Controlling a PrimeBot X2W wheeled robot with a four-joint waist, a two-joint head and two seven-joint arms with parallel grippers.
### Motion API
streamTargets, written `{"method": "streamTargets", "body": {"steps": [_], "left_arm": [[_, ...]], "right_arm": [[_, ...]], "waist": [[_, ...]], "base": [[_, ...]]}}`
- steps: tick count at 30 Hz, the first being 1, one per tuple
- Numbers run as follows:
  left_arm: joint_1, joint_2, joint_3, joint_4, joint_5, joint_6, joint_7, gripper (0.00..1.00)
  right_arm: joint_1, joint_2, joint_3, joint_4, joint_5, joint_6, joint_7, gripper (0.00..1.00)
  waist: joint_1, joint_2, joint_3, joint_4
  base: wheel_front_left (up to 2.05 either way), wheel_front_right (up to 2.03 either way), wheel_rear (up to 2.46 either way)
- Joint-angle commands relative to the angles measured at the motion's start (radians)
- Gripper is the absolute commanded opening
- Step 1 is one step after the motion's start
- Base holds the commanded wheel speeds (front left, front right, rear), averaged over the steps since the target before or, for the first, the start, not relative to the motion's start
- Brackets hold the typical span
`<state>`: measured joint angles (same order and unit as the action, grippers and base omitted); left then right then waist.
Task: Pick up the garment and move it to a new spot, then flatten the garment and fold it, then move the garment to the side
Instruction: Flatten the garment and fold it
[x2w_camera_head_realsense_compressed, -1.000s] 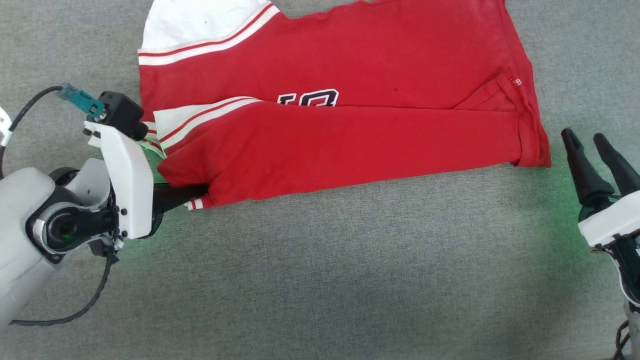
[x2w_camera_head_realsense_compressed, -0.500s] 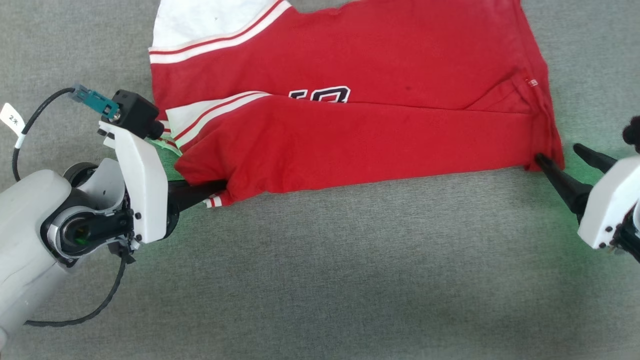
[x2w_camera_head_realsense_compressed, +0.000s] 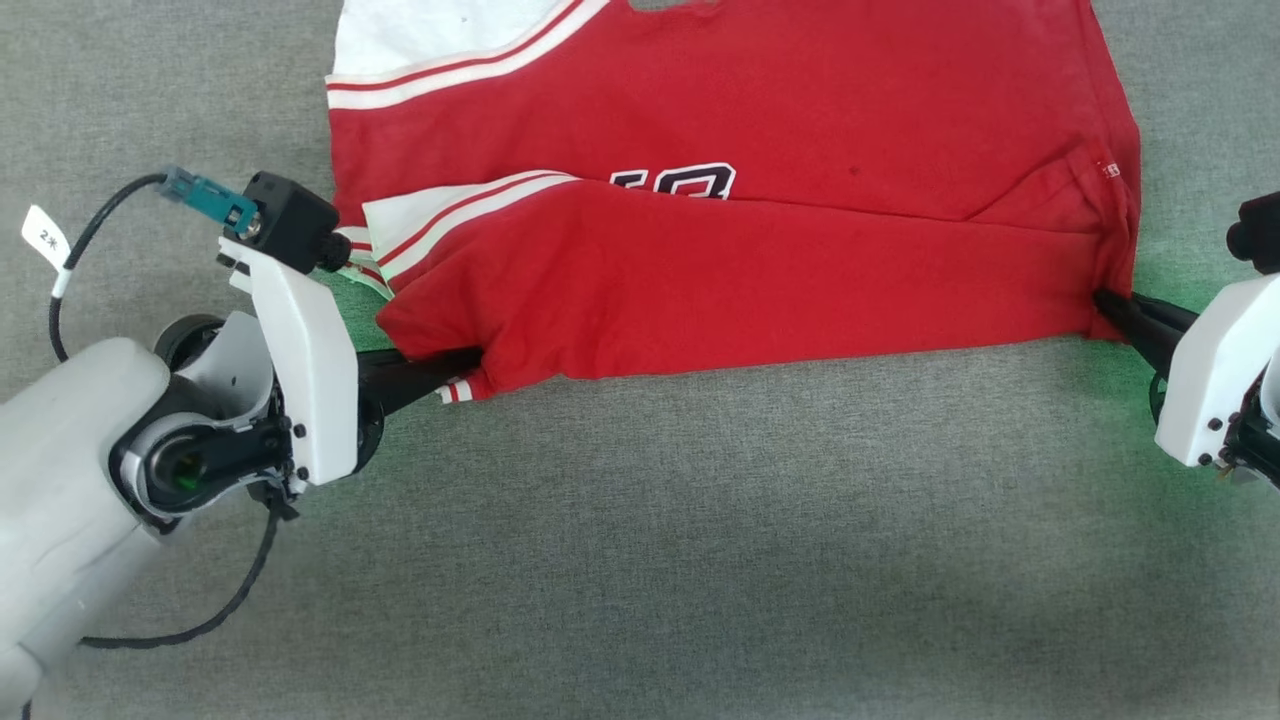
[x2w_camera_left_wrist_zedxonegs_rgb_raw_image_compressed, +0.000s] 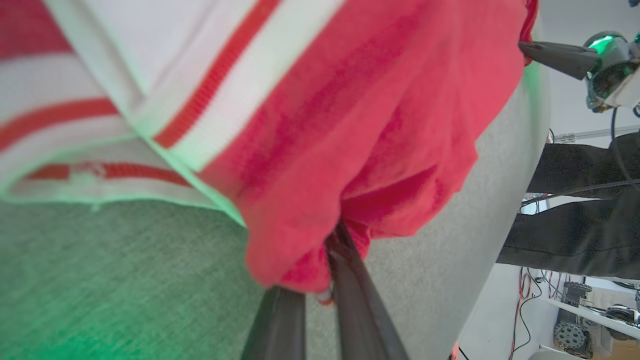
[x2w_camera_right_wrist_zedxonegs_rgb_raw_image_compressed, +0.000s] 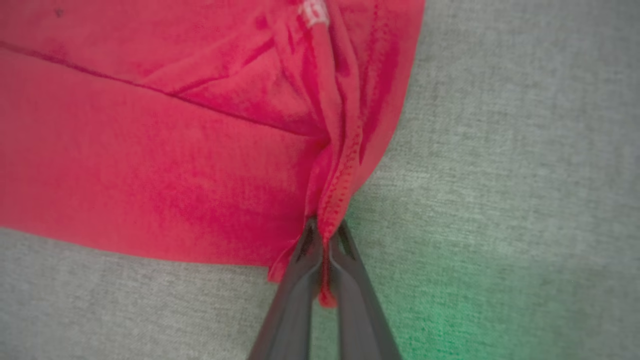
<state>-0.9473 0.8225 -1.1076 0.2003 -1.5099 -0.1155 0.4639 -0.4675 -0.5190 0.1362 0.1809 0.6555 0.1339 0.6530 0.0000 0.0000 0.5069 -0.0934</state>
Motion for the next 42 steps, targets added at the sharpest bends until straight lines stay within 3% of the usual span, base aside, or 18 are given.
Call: {"method": "streamTargets", "body": {"steps": [1, 12, 20, 30, 31, 32, 33, 34, 36, 37, 42], "left_arm": [[0.043, -0.016, -0.022, 0.011, 0.006, 0.002, -0.003, 0.00], [0.172, 0.120, 0.012, -0.172, 0.011, -0.011, -0.172, 0.00], [0.301, 0.209, -0.013, -0.323, 0.027, 0.035, -0.266, 0.00], [0.371, 0.218, -0.024, -0.367, 0.024, 0.062, -0.334, 0.00], [0.371, 0.215, -0.020, -0.360, 0.026, 0.066, -0.340, 0.00], [0.372, 0.212, -0.020, -0.355, 0.029, 0.068, -0.344, 0.00], [0.372, 0.210, -0.020, -0.353, 0.036, 0.070, -0.348, 0.08], [0.372, 0.210, -0.020, -0.353, 0.036, 0.070, -0.348, 0.08], [0.375, 0.208, -0.012, -0.346, 0.043, 0.075, -0.372, 0.93], [0.379, 0.208, -0.010, -0.344, 0.045, 0.074, -0.381, 1.00], [0.379, 0.237, 0.025, -0.330, 0.072, 0.089, -0.464, 1.00]], "right_arm": [[0.025, 0.004, 0.019, 0.038, 0.000, -0.006, 0.008, 0.00], [0.120, -0.060, -0.028, -0.064, 0.022, -0.004, 0.004, 0.00], [0.308, -0.082, -0.110, -0.172, 0.051, -0.004, 0.044, 0.00], [0.451, -0.015, -0.210, -0.295, 0.010, -0.003, 0.045, 0.00], [0.445, -0.007, -0.218, -0.299, 0.000, -0.003, 0.033, 0.17], [0.438, 0.003, -0.225, -0.298, -0.009, -0.004, 0.023, 0.69], [0.435, 0.010, -0.228, -0.298, -0.017, -0.003, 0.017, 1.00], [0.435, 0.010, -0.228, -0.298, -0.017, -0.003, 0.017, 1.00], [0.426, 0.021, -0.231, -0.307, -0.033, -0.003, -0.002, 1.00], [0.422, 0.028, -0.233, -0.312, -0.039, -0.003, -0.013, 1.00], [0.388, 0.060, -0.245, -0.358, -0.097, -0.003, -0.171, 1.00]], "waist": [[0.0000, 0.0000, -0.005, 0.001], [0.0000, 0.0000, -0.078, 0.024], [0.0000, 0.0000, -0.106, 0.047], [0.0000, 0.0000, -0.120, 0.047], [0.0000, 0.0000, -0.121, 0.046], [0.0000, 0.0000, -0.122, 0.045], [0.0000, 0.0000, -0.123, 0.044], [0.0000, 0.0000, -0.123, 0.044], [0.0000, 0.0000, -0.125, 0.043], [0.0000, 0.0000, -0.126, 0.042], [0.0000, 0.0000, -0.132, 0.031]], "base": [[0.00, 0.00, 0.00], [0.00, 0.00, 0.00], [0.00, 0.00, 0.00], [0.00, 0.00, 0.00], [0.00, 0.00, 0.00], [0.00, 0.00, 0.00], [0.00, 0.00, 0.00], [0.00, 0.00, 0.00], [0.00, 0.00, 0.00], [0.00, 0.00, 0.00], [0.00, 0.00, 0.00]]}}
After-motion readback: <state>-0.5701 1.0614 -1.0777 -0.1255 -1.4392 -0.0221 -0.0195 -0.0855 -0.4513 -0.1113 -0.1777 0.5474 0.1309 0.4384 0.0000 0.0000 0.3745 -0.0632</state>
